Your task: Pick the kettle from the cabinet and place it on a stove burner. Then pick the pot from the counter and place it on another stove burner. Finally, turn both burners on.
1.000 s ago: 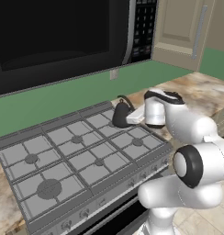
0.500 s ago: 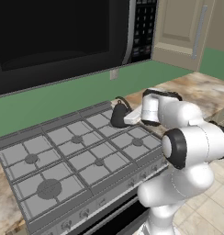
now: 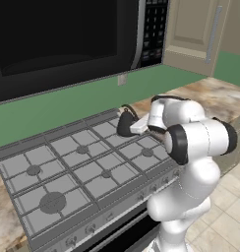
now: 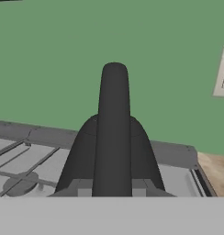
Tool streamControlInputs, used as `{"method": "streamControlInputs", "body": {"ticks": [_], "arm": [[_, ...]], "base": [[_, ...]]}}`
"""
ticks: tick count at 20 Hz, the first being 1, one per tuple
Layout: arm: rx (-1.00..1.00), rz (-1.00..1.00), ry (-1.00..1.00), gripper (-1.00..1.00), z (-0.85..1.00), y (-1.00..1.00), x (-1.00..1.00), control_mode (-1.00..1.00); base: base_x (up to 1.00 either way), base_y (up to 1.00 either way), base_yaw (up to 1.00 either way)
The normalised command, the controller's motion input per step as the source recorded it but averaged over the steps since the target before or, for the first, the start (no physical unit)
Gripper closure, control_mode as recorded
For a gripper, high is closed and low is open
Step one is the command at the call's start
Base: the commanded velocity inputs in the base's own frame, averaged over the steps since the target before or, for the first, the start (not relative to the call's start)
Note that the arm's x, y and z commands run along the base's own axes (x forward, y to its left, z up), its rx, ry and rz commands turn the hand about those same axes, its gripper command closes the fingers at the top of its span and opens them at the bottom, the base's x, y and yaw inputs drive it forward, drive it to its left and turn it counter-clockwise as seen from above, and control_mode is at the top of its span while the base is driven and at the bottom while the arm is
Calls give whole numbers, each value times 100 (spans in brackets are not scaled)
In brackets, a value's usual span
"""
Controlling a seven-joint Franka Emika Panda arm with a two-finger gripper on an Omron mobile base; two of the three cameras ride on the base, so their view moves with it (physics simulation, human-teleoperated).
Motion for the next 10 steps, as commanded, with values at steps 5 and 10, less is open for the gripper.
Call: {"method": "streamControlInputs", "body": {"ticks": [5, 10], "arm": [[0, 0, -1, 100, -17, 8, 32, -100], [0, 0, 0, 100, -13, 10, 34, -100]], "base": [[0, 0, 0], [0, 0, 0]]}}
